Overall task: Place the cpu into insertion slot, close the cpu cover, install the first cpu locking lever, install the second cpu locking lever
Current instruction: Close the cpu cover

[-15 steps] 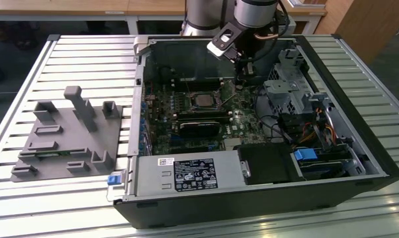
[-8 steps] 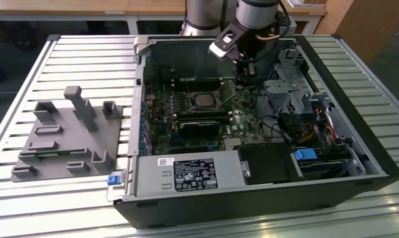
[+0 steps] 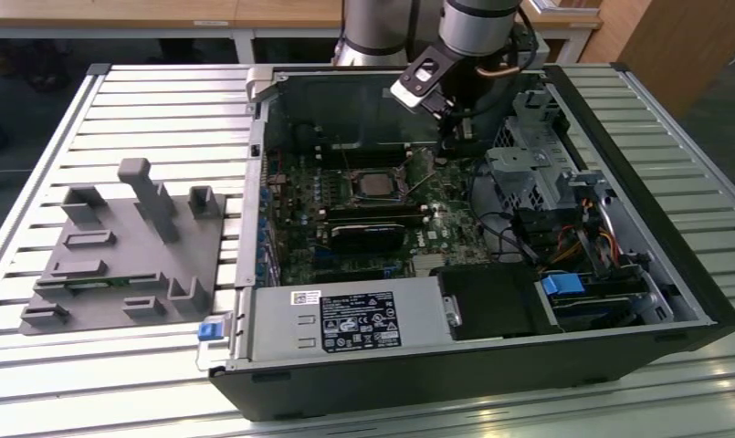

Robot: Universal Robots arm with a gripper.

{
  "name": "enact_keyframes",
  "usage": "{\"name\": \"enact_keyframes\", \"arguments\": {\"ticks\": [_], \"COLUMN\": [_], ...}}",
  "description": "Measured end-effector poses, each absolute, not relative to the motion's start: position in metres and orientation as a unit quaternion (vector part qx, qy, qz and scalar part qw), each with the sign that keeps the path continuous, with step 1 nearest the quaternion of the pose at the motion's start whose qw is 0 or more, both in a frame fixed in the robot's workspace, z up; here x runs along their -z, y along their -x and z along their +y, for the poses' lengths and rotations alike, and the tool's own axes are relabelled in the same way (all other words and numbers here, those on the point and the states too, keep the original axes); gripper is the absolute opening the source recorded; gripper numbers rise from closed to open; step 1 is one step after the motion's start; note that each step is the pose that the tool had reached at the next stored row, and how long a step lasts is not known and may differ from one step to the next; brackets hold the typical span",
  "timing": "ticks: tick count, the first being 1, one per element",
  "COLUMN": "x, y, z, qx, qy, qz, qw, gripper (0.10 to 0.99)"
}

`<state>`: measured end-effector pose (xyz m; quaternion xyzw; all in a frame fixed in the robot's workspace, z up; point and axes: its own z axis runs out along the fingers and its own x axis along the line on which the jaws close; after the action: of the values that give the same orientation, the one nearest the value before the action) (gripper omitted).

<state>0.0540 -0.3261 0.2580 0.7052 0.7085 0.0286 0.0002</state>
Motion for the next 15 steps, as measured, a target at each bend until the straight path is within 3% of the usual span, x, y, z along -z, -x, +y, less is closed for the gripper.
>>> {"name": "enact_keyframes", "arguments": {"ticks": [15], "x": [-0.244], "y": [-0.057], "z": [-0.322], "qx": [-0.027], "qy": [-0.705], "qz": [0.708], "qw": [-0.001], "gripper": [0.106]}}
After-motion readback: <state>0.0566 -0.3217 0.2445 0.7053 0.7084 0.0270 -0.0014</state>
